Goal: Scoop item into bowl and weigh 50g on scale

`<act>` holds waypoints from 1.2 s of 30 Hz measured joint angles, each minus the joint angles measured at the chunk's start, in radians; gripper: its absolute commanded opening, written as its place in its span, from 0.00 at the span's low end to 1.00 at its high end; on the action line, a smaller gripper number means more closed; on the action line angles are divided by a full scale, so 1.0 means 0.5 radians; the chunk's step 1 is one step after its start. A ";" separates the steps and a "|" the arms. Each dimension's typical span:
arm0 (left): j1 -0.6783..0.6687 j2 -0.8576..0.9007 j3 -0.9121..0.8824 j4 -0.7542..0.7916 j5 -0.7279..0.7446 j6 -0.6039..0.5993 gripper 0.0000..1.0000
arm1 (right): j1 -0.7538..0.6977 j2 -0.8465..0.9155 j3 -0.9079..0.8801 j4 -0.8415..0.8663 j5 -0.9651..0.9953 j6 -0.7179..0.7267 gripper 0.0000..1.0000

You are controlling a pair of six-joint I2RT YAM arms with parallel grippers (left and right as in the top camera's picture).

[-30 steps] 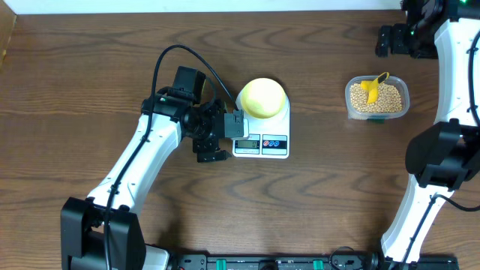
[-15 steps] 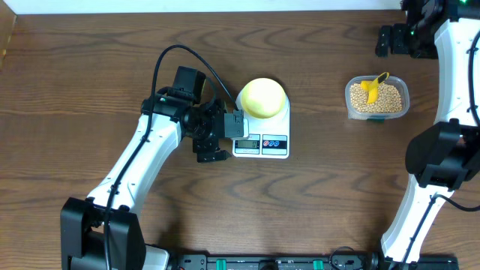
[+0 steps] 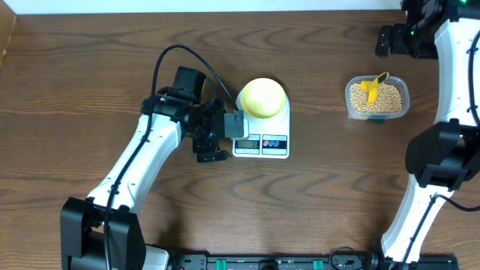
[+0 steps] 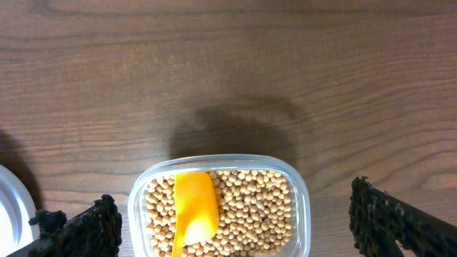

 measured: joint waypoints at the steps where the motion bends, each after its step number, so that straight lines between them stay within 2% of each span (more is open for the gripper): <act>1: 0.000 0.000 0.000 0.000 0.000 0.000 0.97 | 0.000 0.000 0.000 0.000 0.000 0.000 0.99; 24: 0.000 0.000 0.000 0.000 -0.001 0.000 0.98 | 0.000 0.000 0.000 -0.012 -0.039 0.000 0.99; 25: 0.000 0.000 0.000 0.000 0.000 0.000 0.97 | 0.000 0.000 0.000 -0.027 -0.063 0.000 0.97; 29: 0.000 0.000 0.000 0.001 -0.001 0.000 0.98 | 0.000 0.000 -0.001 -0.191 -0.224 0.006 0.57; 30: 0.000 0.000 0.000 0.002 -0.001 0.000 0.98 | 0.000 0.000 -0.001 -0.239 -0.253 0.004 0.54; 31: 0.000 0.000 0.000 0.002 0.000 0.000 0.98 | 0.002 0.000 -0.001 -0.287 -0.271 0.009 0.56; 35: 0.000 0.000 0.000 0.002 -0.001 0.000 0.97 | 0.007 0.000 -0.011 -0.417 -0.315 0.031 0.74; 36: 0.000 0.000 0.000 0.002 -0.001 0.000 0.98 | 0.011 0.000 -0.021 -0.415 -0.315 0.030 0.90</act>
